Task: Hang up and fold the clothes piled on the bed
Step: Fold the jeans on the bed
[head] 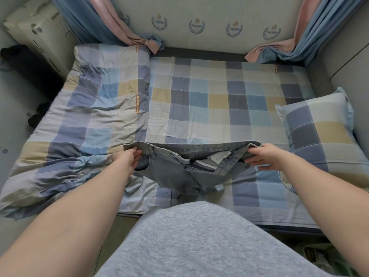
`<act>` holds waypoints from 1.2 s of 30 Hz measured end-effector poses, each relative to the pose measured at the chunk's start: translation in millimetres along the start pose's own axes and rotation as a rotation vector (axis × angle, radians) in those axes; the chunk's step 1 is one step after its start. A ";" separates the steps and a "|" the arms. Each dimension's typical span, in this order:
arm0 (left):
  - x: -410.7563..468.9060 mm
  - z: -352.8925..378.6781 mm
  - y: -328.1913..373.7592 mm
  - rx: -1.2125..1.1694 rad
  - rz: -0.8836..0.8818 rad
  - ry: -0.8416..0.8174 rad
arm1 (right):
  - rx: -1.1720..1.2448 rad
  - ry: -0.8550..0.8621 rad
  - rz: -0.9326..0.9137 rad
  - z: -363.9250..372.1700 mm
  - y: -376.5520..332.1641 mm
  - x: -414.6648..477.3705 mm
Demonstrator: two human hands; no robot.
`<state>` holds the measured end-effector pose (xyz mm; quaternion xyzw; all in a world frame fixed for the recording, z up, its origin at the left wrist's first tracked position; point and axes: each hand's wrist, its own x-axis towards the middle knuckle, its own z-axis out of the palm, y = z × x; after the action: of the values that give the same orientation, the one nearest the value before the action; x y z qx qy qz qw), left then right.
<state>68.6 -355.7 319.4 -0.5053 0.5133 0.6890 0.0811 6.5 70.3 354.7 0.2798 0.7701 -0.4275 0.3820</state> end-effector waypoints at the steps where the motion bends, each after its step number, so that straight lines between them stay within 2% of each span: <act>1: 2.9 0.4 -2.4 0.031 0.044 0.047 | -0.034 0.075 -0.023 0.6 0.5 2.3; 3: 6.8 1.3 -3.5 0.067 0.139 0.146 | -0.040 0.232 -0.095 2.7 0.1 7.0; 5: 11.8 1.0 0.0 0.300 0.246 0.286 | -0.070 0.352 -0.181 2.7 -3.4 10.5; 7: 11.4 4.3 8.0 0.555 0.325 0.405 | -0.030 0.404 -0.247 1.4 -12.4 10.0; 10: 4.5 16.4 32.9 0.679 0.398 0.495 | 0.085 0.469 -0.331 -3.9 -37.3 5.2; 12: -0.9 26.3 58.6 0.639 0.486 0.479 | 0.115 0.530 -0.400 -10.5 -63.9 -4.1; 16: -22.3 51.3 134.1 0.389 0.766 0.342 | 0.128 0.668 -0.602 -34.6 -139.0 -44.3; 22: -99.7 92.1 264.0 0.248 1.135 0.337 | 0.155 0.796 -0.892 -81.6 -262.3 -132.0; 29: -209.7 121.8 372.0 0.141 1.423 0.283 | 0.272 0.936 -1.050 -122.7 -371.0 -250.2; 32: -256.3 124.8 414.1 0.084 1.548 0.261 | 0.271 1.010 -1.123 -144.8 -402.9 -303.4; 36: -320.0 124.5 466.0 0.049 1.636 0.261 | 0.413 1.027 -1.168 -180.1 -434.2 -367.5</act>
<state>-149.1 -341.5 855.6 -0.0460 0.7389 0.4548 -0.4951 -182.6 -18.4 913.6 0.0587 0.7769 -0.5099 -0.3647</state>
